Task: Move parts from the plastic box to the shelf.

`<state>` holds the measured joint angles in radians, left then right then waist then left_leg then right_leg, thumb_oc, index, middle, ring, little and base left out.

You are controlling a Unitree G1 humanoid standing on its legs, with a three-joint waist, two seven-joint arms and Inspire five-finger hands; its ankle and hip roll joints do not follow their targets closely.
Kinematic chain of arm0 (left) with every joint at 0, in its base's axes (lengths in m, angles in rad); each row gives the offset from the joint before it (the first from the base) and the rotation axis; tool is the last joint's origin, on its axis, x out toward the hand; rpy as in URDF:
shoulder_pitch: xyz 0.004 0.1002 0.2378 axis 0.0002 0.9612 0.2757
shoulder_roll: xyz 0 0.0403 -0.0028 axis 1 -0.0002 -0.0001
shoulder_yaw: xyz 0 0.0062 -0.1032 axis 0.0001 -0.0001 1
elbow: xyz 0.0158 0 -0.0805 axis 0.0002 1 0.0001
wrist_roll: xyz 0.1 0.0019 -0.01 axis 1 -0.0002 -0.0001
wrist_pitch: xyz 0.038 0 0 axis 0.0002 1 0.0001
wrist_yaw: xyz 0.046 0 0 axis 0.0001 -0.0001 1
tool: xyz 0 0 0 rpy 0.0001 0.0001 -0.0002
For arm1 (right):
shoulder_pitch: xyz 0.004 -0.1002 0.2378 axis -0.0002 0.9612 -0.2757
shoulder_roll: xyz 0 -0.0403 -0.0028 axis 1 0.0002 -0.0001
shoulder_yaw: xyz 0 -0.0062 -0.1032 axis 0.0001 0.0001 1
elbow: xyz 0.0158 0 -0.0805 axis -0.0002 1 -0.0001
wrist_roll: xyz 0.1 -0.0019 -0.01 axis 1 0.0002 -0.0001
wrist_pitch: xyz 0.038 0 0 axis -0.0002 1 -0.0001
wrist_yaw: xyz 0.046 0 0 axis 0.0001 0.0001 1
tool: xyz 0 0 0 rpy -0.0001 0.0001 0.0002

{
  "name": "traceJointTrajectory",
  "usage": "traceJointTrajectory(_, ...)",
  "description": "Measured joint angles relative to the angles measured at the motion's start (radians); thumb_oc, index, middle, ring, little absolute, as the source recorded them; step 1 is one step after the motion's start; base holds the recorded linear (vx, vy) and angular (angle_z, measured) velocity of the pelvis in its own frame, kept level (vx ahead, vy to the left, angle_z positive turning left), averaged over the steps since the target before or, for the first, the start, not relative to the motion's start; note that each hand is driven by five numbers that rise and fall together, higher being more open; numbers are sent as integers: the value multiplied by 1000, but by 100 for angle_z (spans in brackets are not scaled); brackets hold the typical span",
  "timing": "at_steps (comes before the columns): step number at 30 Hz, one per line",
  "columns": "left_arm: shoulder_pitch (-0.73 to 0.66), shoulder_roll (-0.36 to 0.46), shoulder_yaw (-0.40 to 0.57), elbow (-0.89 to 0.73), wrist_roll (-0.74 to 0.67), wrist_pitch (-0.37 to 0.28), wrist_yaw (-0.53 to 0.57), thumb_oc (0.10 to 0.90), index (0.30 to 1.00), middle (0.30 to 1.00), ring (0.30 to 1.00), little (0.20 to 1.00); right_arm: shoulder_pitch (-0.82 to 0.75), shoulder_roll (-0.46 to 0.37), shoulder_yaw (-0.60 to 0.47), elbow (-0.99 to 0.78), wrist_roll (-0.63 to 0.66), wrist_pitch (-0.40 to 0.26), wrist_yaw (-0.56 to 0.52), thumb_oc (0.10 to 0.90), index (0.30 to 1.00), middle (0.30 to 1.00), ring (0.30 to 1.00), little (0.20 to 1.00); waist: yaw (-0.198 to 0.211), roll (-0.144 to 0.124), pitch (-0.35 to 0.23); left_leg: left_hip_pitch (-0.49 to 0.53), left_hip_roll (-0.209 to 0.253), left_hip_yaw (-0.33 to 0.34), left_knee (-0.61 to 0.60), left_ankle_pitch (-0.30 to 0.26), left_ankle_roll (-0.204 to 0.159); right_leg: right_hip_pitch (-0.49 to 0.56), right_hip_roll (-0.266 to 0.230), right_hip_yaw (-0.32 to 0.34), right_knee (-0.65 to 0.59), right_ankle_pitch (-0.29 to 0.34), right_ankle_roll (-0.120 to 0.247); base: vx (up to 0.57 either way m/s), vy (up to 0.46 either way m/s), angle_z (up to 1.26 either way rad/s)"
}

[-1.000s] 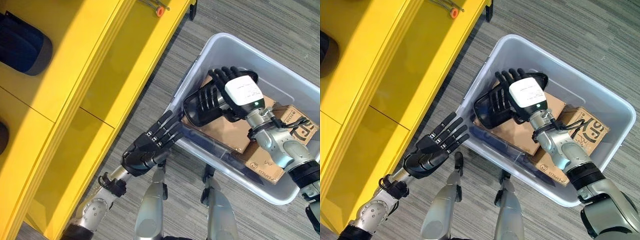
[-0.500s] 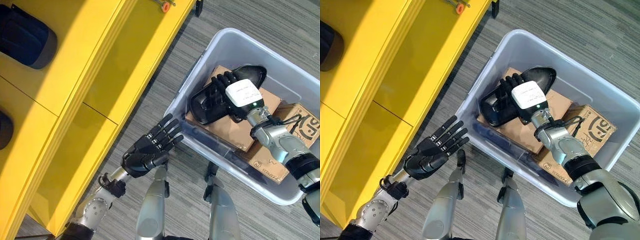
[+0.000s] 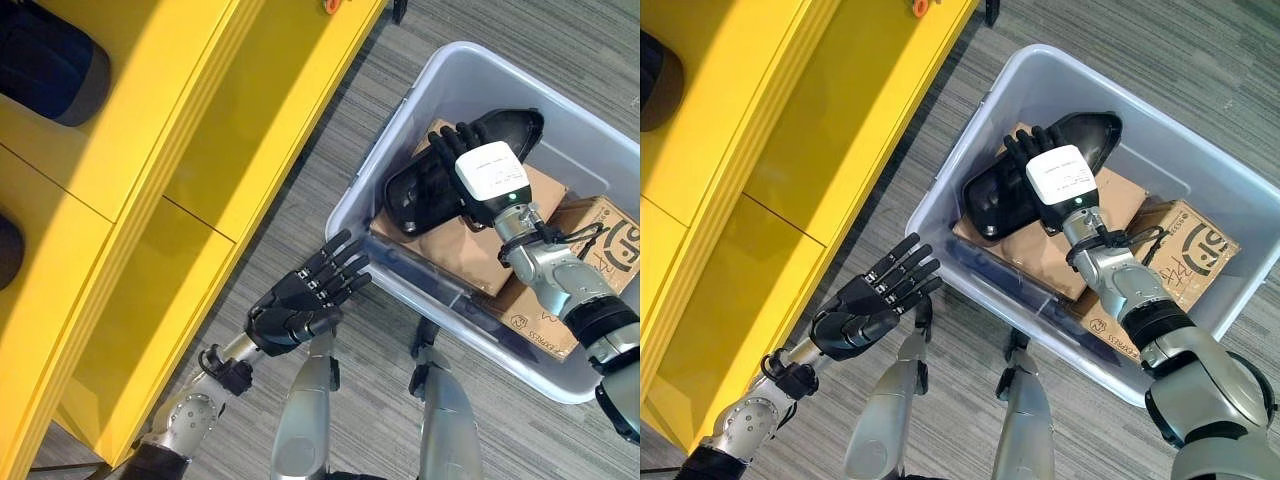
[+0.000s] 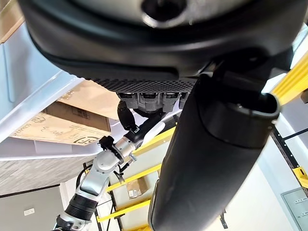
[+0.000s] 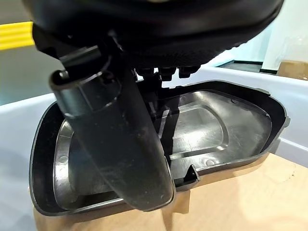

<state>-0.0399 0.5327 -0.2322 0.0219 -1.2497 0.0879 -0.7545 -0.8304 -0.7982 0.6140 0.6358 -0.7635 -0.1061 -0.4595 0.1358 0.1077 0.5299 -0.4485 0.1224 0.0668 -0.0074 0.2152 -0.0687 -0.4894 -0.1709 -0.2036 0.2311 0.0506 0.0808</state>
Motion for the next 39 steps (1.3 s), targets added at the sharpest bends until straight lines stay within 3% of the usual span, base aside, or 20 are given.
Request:
traceJointTrajectory(10,-7,0,0,0,-2,-2,0,900,1000,1000,1000,1000,28,7,-10,-17,14,-56,-99,900,1000,1000,1000,1000,-5,14,0,0,-1,7,0,0,1,-2,0,4,-2,0,0,11,39,0)
traceJointTrajectory(12,-1,0,1,-3,-9,-3,0,900,1000,1000,1000,1000,97,6,-64,-136,67,-91,-138,900,1000,1000,1000,1000,-9,17,1,1,-2,12,0,-2,3,-2,0,6,-4,0,0,28,114,-2)
traceJointTrajectory(15,32,-1,1,-21,-54,-10,0,900,1000,1000,1000,1000,265,87,-263,-479,100,-203,-202,900,1000,1000,1000,1000,-28,19,1,10,-8,34,-4,-7,10,-9,-1,30,-2,1,1,16,117,-14)
traceJointTrajectory(19,39,-11,-3,-50,-84,-39,0,900,1000,1000,1000,1000,251,125,-333,-653,101,-275,-223,900,1000,1000,1000,1000,-67,20,0,40,-21,61,-15,-9,16,-8,-12,61,13,-2,6,7,125,-16)
traceJointTrajectory(23,43,-45,-45,-40,-93,-63,-2,900,1000,1000,1000,1000,234,120,-350,-670,118,-259,-150,900,1000,1000,1000,1000,-82,38,-3,49,-22,80,-18,-10,18,-19,-14,82,23,-3,8,3,105,-12)
traceJointTrajectory(28,55,-45,-68,-30,-120,-92,-22,900,1000,1000,1000,1000,248,80,-349,-668,117,-225,-77,900,1000,1000,1000,1000,-83,38,-3,49,-21,89,-19,-9,18,-26,-14,91,26,-3,9,-1,22,-5)
traceJointTrajectory(35,55,-39,-66,-31,-123,-113,-23,900,1000,1000,1000,1000,285,25,-350,-662,110,-200,-65,900,1000,1000,1000,1000,-82,38,-3,49,-19,86,-19,-9,18,-23,-10,86,26,-3,9,-11,-46,1)
traceJointTrajectory(36,55,-38,-64,-31,-123,-113,-23,900,1000,1000,1000,1000,296,-29,-349,-637,73,-197,-63,900,1000,1000,1000,1000,-82,38,-3,49,-17,83,-16,-9,18,-20,-9,84,26,-3,9,-30,-140,4)
traceJointTrajectory(39,56,-37,-60,-32,-123,-112,-23,900,1000,1000,1000,1000,297,-72,-348,-585,45,-197,-64,900,1000,1000,1000,1000,-83,36,-3,48,-13,73,-13,-8,16,-11,-4,74,21,-2,8,-36,-148,7)
